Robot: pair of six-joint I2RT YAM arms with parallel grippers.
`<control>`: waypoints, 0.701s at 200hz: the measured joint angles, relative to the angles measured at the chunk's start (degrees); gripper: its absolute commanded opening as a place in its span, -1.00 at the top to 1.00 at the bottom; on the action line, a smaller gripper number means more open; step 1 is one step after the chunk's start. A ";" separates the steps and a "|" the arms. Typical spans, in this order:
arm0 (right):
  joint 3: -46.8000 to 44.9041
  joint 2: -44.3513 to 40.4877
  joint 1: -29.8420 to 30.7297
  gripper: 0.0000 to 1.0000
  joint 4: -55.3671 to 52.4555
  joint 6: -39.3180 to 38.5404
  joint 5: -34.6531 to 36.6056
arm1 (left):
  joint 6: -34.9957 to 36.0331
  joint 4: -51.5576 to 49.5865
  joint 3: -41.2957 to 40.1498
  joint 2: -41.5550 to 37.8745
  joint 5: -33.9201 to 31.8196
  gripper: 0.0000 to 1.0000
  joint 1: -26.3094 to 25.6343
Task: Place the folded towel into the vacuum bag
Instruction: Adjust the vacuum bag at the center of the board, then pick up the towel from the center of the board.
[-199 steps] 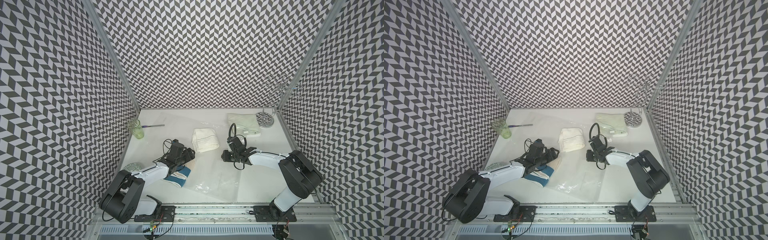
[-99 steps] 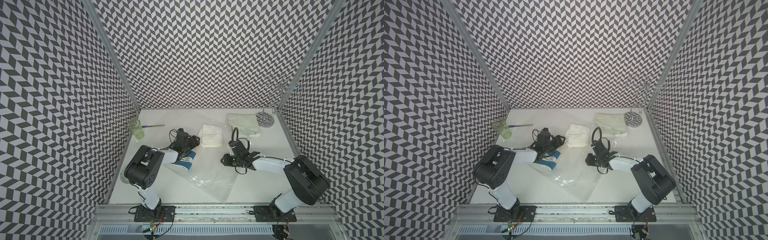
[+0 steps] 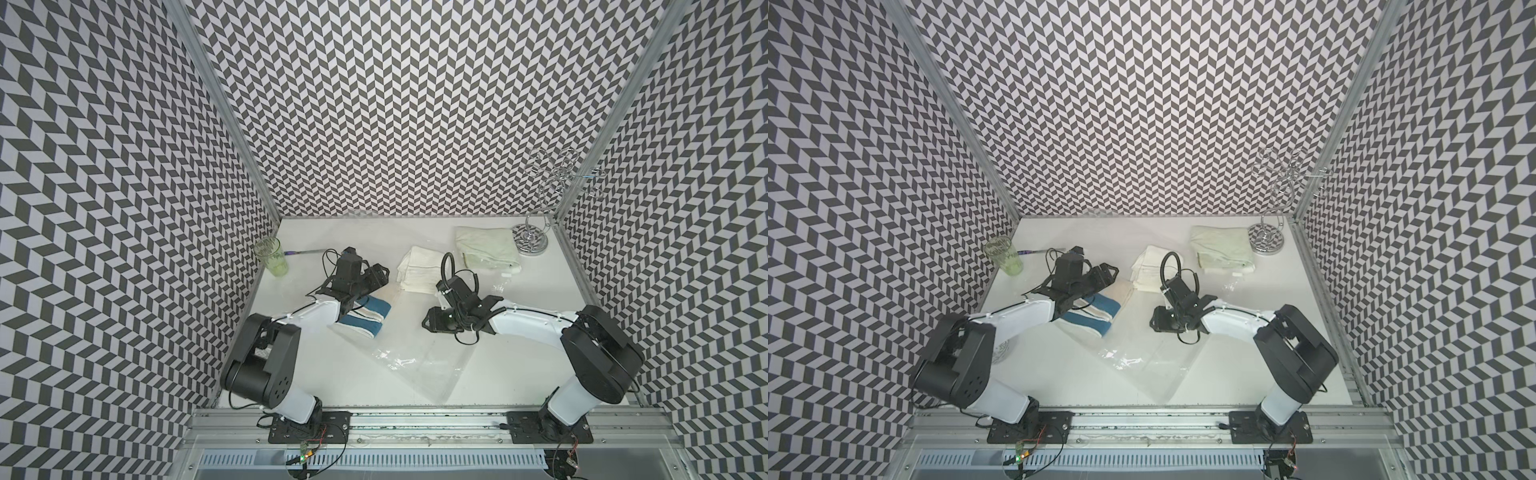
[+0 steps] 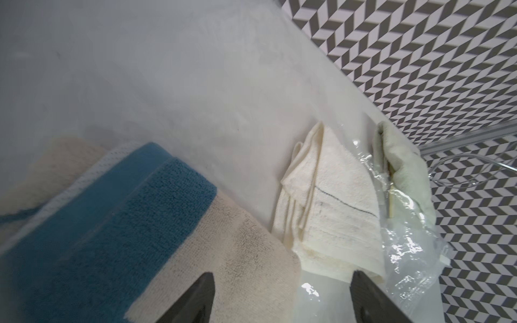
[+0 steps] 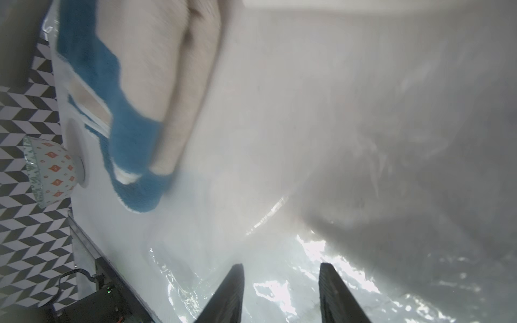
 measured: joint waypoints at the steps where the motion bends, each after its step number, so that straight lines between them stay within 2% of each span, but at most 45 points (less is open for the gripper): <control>1: 0.22 -0.02 -0.15 -0.22 -0.09 -0.09 0.04 | 0.07 -0.09 0.00 -0.24 0.04 -0.58 0.00; 25: 5.14 -1.20 -6.47 -0.70 -1.07 -0.96 0.74 | 1.25 -2.58 -0.22 -5.62 1.46 -0.58 -0.04; 36: 6.64 -1.36 -10.01 -0.81 -0.83 -0.70 1.03 | 1.55 -2.95 -1.29 -8.09 2.16 -0.59 -0.28; 68: 13.55 3.74 -15.80 -0.82 -0.59 -0.28 1.79 | 2.47 -3.41 -4.35 -11.37 3.39 -0.59 -1.36; 104: 20.44 13.77 -15.78 -0.82 -0.02 0.33 0.46 | 2.91 -2.49 -6.01 -9.42 4.15 -0.59 -1.36; 140: 20.33 16.11 -15.37 -0.86 -0.15 3.43 0.02 | 2.21 0.00 -6.75 -4.98 4.57 -0.57 0.72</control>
